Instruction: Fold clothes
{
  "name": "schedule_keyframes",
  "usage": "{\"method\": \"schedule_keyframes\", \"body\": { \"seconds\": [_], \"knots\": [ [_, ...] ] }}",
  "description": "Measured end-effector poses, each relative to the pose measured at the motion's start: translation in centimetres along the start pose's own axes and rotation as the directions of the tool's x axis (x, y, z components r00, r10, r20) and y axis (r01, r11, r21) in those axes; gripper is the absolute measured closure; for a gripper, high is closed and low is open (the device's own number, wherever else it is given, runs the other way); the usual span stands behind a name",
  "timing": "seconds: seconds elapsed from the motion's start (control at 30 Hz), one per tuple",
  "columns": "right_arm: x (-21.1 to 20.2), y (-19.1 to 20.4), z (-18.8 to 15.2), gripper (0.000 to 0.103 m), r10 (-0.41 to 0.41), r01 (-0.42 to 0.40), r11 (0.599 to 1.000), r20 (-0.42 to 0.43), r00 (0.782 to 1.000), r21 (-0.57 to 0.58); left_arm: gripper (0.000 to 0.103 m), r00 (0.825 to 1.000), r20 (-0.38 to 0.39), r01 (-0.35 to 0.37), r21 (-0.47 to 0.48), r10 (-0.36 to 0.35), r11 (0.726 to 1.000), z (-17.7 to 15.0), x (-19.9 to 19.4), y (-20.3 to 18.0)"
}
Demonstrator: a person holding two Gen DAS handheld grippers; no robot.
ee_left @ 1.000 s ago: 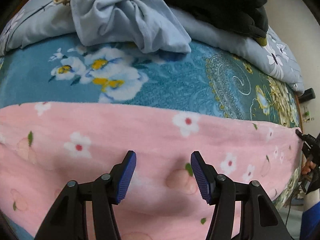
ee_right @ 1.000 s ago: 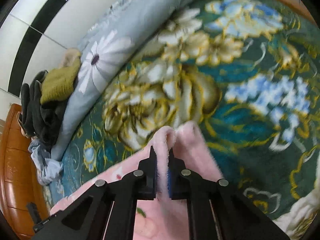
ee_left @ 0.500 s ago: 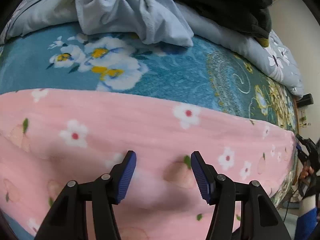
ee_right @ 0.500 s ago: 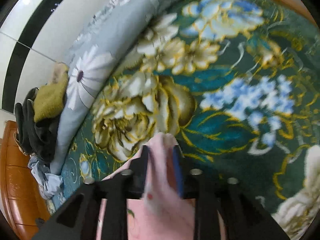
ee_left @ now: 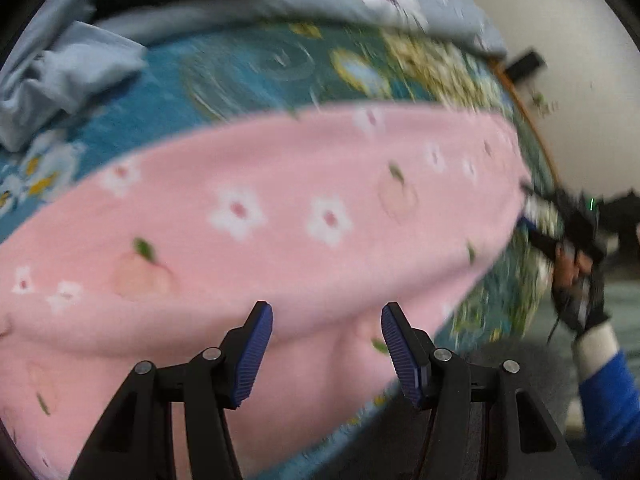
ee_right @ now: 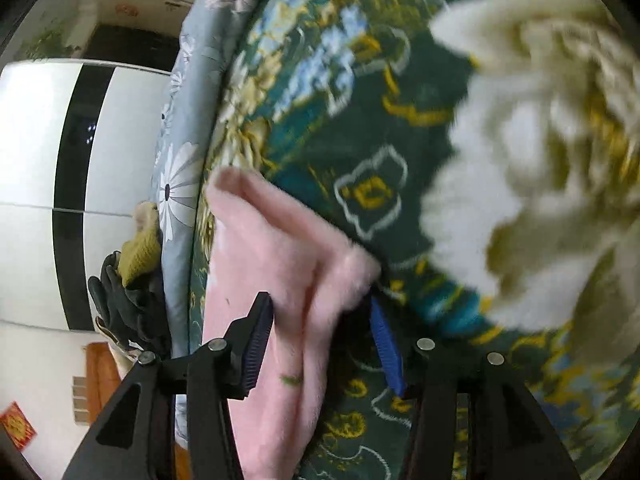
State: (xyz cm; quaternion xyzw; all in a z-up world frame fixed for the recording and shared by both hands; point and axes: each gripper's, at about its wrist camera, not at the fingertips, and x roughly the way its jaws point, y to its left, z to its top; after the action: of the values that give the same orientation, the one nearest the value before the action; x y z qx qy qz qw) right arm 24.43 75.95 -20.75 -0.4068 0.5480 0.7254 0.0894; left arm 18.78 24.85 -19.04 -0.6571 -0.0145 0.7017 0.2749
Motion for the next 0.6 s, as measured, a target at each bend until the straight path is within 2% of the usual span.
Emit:
{"method": "schedule_keyframes", "body": {
  "seconds": [0.1, 0.2, 0.33, 0.37, 0.4, 0.43, 0.5, 0.6],
  "knots": [
    [0.0, -0.1, 0.5, 0.052, 0.012, -0.013, 0.999, 0.021, 1.0, 0.036, 0.042, 0.997, -0.08, -0.016, -0.036, 0.013, 0.999, -0.6, 2.0, 0.5],
    [-0.2, -0.6, 0.9, 0.052, 0.029, -0.034, 0.993, 0.05, 0.998, 0.109, 0.042, 0.996, -0.084, 0.014, -0.086, -0.021, 0.996, -0.5, 2.0, 1.2],
    [0.4, -0.4, 0.4, 0.052, 0.061, -0.071, 0.983, 0.06, 0.996, 0.168, 0.042, 0.995, -0.097, 0.015, -0.093, -0.024, 0.996, -0.7, 2.4, 1.1],
    [0.5, -0.1, 0.3, 0.055, 0.053, -0.062, 0.984, 0.057, 0.997, 0.166, 0.041, 0.995, -0.092, 0.019, -0.097, -0.028, 0.995, -0.7, 2.2, 1.1],
    [0.6, 0.2, 0.3, 0.073, 0.041, -0.049, 0.986, 0.055, 0.998, 0.161, 0.041, 0.996, -0.081, 0.032, -0.109, -0.041, 0.993, -0.7, 1.9, 1.4],
    [0.7, 0.5, 0.3, 0.083, 0.025, -0.033, 0.987, 0.053, 0.998, 0.156, 0.041, 0.996, -0.07, 0.045, -0.122, -0.053, 0.992, -0.7, 1.5, 1.6],
    [0.4, 1.5, 0.2, 0.089, 0.036, -0.044, 0.988, 0.055, 0.998, 0.151, 0.041, 0.996, -0.046, 0.071, -0.151, -0.078, 0.986, -0.7, 0.8, 2.2],
    [-1.0, 5.3, -0.3, 0.089, 0.071, -0.072, 0.997, 0.065, 0.995, 0.016, 0.041, 0.994, -0.007, 0.102, -0.228, -0.106, 0.968, -0.9, -0.6, 4.4]
  ]
}}
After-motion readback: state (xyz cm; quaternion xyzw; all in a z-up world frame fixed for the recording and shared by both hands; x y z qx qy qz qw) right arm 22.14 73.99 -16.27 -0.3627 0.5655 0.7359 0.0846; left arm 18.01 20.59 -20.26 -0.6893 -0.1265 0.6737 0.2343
